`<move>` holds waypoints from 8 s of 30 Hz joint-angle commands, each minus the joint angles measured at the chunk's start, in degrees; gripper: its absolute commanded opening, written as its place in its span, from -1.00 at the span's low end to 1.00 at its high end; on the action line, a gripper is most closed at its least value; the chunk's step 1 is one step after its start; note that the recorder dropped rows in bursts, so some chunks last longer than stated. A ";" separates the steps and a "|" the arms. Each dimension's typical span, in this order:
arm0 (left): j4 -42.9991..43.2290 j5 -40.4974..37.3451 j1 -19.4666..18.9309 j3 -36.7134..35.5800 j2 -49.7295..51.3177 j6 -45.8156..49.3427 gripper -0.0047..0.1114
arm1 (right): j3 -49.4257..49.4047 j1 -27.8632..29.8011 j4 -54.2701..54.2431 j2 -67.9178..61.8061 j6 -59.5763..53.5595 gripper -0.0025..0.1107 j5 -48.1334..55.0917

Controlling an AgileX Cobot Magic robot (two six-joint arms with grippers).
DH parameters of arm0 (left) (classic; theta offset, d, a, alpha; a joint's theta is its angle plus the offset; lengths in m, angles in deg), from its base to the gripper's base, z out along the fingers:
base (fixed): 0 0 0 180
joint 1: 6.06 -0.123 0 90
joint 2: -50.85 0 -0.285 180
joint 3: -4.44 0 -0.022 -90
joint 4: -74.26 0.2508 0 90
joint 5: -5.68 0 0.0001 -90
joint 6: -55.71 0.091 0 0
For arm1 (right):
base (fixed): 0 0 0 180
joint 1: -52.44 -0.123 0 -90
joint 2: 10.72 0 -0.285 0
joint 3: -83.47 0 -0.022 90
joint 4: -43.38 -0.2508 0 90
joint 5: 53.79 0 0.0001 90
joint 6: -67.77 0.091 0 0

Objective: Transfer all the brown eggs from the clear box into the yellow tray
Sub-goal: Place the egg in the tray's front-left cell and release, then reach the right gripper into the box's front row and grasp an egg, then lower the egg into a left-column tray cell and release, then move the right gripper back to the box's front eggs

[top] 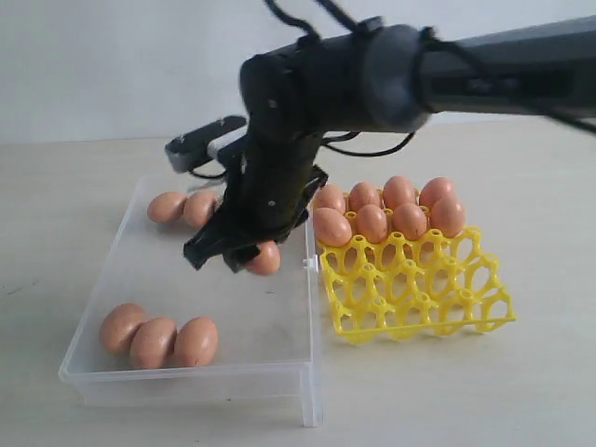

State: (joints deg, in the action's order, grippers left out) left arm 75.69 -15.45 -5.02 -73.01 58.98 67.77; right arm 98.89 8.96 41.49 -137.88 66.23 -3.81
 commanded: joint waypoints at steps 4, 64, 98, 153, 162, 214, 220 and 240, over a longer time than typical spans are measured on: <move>0.00 0.45 0.11 0.23 -0.35 -0.31 -0.92 | -27.18 6.40 1.90 16.07 0.74 -0.96 -42.74; 0.00 0.45 0.11 0.23 -0.35 -0.31 -0.92 | -45.51 13.16 5.42 25.46 14.08 0.01 -47.97; 0.00 0.45 0.11 0.23 -0.35 -0.31 -0.92 | -5.39 -2.52 -19.64 -6.07 8.83 0.09 -10.23; 0.00 0.45 0.11 0.23 -0.35 -0.31 -0.92 | -50.49 20.31 -3.55 13.35 4.60 -0.96 -75.47; 0.00 0.45 0.11 0.23 -0.35 -0.31 -0.92 | -50.49 20.21 2.28 13.29 10.12 -0.96 -75.84; 0.00 0.45 0.11 0.23 -0.35 -0.31 -0.92 | -3.54 -4.21 -31.06 -4.33 5.00 0.23 -9.32; 0.00 0.45 0.11 0.23 -0.35 -0.31 -0.92 | -2.32 -4.46 -30.73 -8.48 7.71 0.23 -10.72; 0.00 0.45 0.11 0.23 -0.35 -0.31 -0.92 | -4.38 -4.46 -11.89 -3.67 9.28 -0.96 -19.16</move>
State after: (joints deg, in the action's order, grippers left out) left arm 75.69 -15.45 -5.02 -73.01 58.98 67.77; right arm 97.89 4.43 21.39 -146.36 74.98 -16.56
